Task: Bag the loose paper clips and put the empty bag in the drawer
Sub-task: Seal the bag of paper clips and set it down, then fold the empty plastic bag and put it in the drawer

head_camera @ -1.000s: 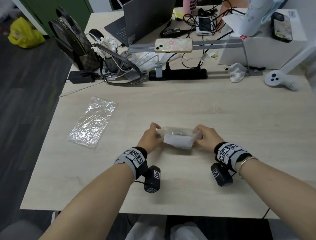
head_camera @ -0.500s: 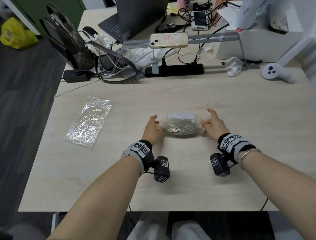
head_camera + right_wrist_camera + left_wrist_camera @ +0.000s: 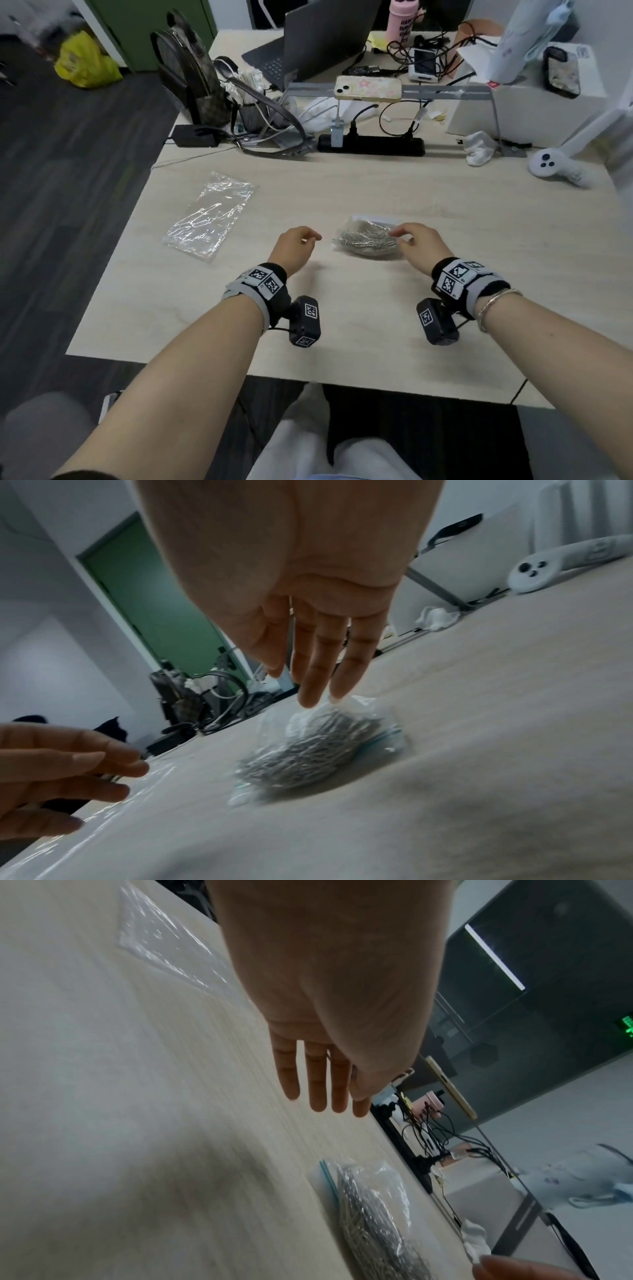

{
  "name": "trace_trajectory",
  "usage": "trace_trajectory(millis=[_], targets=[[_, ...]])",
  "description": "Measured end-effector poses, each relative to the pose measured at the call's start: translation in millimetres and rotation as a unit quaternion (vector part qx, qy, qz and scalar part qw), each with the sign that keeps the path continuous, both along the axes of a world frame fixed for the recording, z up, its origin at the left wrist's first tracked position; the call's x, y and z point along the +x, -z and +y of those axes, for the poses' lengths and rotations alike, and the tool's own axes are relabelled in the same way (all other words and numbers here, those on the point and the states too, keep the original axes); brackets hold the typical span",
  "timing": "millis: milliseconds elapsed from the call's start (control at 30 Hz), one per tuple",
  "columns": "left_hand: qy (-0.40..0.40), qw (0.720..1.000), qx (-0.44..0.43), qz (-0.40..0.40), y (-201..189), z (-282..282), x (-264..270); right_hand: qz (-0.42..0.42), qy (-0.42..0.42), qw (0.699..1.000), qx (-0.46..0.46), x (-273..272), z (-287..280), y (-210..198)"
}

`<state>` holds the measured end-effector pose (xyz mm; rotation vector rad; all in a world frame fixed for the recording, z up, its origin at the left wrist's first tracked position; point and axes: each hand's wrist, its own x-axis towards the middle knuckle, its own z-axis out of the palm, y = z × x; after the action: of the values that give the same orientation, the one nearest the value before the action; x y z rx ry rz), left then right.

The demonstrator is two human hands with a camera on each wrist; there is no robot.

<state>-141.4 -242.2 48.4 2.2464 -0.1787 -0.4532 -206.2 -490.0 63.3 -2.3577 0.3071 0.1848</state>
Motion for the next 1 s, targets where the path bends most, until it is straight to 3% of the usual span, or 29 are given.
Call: trace_trajectory(millis=[333,733,867,1000], targets=[[-0.081,0.997,-0.007,-0.008,-6.3,88.8,-1.1,0.006,-0.084,0.996,0.020,17.1,88.6,-6.6],[-0.099,0.994,0.049,0.017,9.8,199.2,79.2,0.054,-0.091,0.994,0.012,87.4,194.5,11.9],[-0.155,0.982,0.107,0.009,20.6,220.7,106.7,0.068,-0.085,0.994,0.020,101.0,219.8,25.3],[-0.095,0.971,0.219,0.025,35.9,229.8,129.9,0.086,-0.081,0.993,0.013,106.5,231.1,36.9]])
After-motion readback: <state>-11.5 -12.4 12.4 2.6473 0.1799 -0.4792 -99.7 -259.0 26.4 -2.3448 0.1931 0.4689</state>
